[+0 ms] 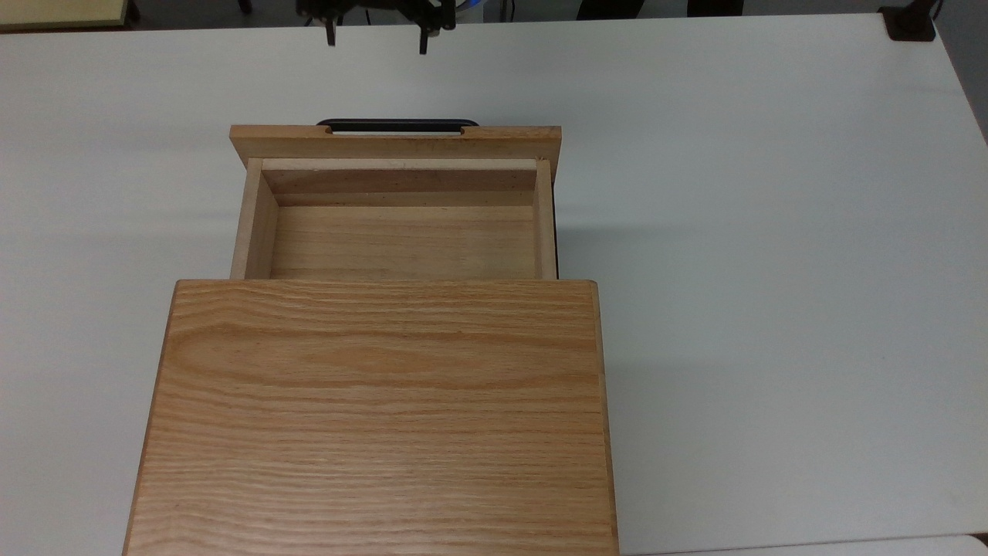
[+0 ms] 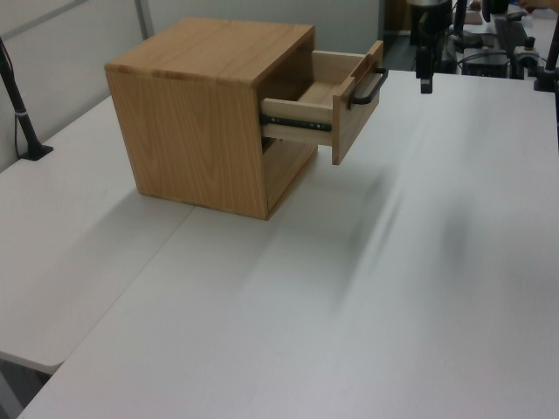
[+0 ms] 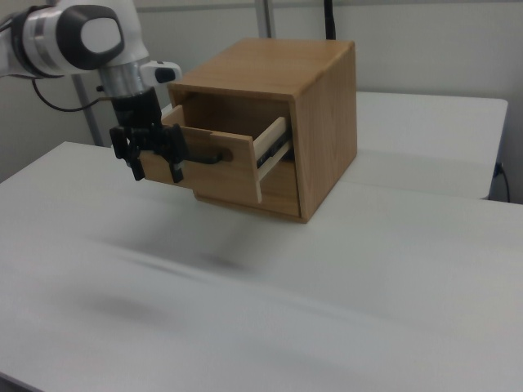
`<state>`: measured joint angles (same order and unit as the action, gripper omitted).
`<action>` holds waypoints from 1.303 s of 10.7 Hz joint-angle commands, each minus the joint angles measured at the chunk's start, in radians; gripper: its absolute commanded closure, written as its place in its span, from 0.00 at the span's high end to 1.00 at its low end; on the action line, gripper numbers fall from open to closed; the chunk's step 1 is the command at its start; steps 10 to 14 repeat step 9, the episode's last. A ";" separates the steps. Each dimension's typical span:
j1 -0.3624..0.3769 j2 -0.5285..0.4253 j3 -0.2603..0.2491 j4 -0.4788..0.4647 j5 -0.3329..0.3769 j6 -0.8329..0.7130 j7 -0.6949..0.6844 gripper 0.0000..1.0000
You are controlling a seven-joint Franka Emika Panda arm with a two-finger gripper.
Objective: Open the drawer by sliding it
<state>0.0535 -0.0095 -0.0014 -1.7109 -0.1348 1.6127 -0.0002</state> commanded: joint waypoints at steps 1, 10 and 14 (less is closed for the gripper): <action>-0.021 0.039 -0.009 0.070 0.076 0.007 -0.077 1.00; 0.102 0.048 -0.144 0.071 0.150 0.087 0.045 1.00; 0.102 0.048 -0.144 0.071 0.150 0.087 0.045 1.00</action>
